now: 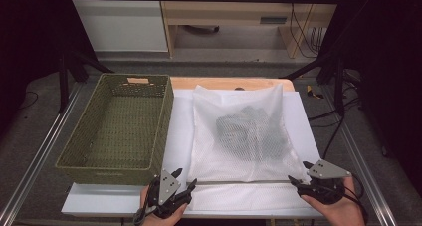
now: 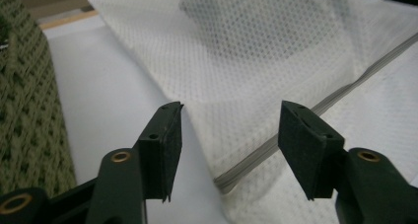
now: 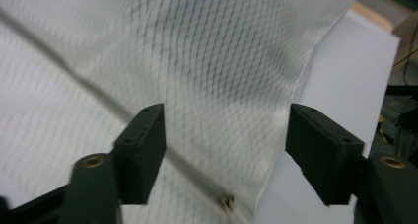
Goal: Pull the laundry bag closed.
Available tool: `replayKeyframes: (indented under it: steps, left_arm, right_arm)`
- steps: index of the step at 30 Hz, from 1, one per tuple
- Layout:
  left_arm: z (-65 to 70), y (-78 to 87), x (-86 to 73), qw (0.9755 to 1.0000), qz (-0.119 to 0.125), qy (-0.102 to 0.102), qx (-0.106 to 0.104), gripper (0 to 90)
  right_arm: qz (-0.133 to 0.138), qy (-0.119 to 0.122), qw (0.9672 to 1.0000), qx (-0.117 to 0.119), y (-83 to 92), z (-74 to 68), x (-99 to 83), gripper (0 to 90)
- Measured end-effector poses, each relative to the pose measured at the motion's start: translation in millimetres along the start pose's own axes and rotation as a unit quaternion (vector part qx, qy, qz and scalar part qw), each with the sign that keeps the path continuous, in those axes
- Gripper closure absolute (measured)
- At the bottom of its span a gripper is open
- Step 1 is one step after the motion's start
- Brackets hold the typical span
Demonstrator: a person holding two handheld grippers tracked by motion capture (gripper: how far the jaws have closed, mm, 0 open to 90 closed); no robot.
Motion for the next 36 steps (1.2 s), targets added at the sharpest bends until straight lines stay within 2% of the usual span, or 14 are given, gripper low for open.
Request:
replayKeyframes:
  steps: [1,2,3,8,10,16,19,22,25,26,28,32,34,36]
  left_arm:
    - [0.3,0.7,2.2,1.0000,0.006,0.003,-0.001,40.0]
    - [0.3,0.7,2.2,1.0000,0.006,0.003,-0.001,38.1]
    - [-0.7,2.0,6.5,0.9998,0.019,0.005,-0.006,36.2]
    - [-4.6,4.3,13.2,0.9990,0.043,0.013,-0.006,30.7]
    - [-8.7,3.1,19.3,0.9982,0.056,0.023,0.000,27.2]
    - [-16.4,-11.7,30.0,0.9962,0.078,0.032,-0.020,16.2]
    - [-20.7,-26.1,33.0,0.9955,0.088,0.022,-0.029,10.7]
    - [-24.0,-43.4,30.7,0.9916,0.109,0.045,-0.051,8.9]
    - [-25.5,-58.2,22.4,0.9915,0.095,0.047,-0.076,8.9]
    - [-24.0,-61.4,19.1,0.9921,0.086,0.043,-0.081,8.9]
    - [-20.2,-63.7,13.4,0.9944,0.069,0.025,-0.077,9.1]
    - [-9.3,-61.8,11.8,0.9953,0.059,0.026,-0.072,8.9]
    - [-7.4,-60.4,13.2,0.9953,0.058,0.015,-0.075,8.7]
    - [-6.2,-59.7,13.2,0.9955,0.057,0.014,-0.073,8.7]
  right_arm:
    - [0.016,-0.011,0.9998,-0.009,-1.7,0.2,4.0,27.4]
    - [0.016,-0.011,0.9998,-0.009,-1.7,0.2,4.0,27.4]
    - [0.028,-0.032,0.9986,-0.033,-5.4,2.1,9.4,22.5]
    - [0.045,-0.061,0.9957,-0.052,-9.4,5.3,14.4,15.1]
    - [0.051,-0.070,0.9945,-0.057,-9.6,7.3,16.0,13.5]
    - [0.087,-0.102,0.9879,-0.078,-10.3,19.2,18.6,9.2]
    - [0.104,-0.131,0.9821,-0.087,-12.2,26.5,19.9,8.5]
    - [0.112,-0.172,0.9748,-0.087,-15.2,34.0,19.6,8.8]
    - [0.130,-0.209,0.9642,-0.098,-17.3,35.8,10.0,16.3]
    - [0.130,-0.210,0.9639,-0.099,-19.0,34.6,5.3,16.1]
    - [0.117,-0.206,0.9660,-0.105,-24.3,30.8,-4.1,16.4]
    - [0.090,-0.192,0.9690,-0.127,-35.4,26.8,-19.1,14.2]
    - [0.092,-0.187,0.9679,-0.141,-35.3,26.8,-22.4,13.7]
    - [0.096,-0.190,0.9650,-0.154,-33.4,27.3,-25.0,13.5]
Point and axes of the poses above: each handheld gripper's, and its own axes: y roughly backward along the jaws, x roughly out of its top, z roughly to its right, the point moved 2 cm from there along -y, roughly forward along the jaws, and after that the axes turned 4 degrees about z, right-handed, at the moved point
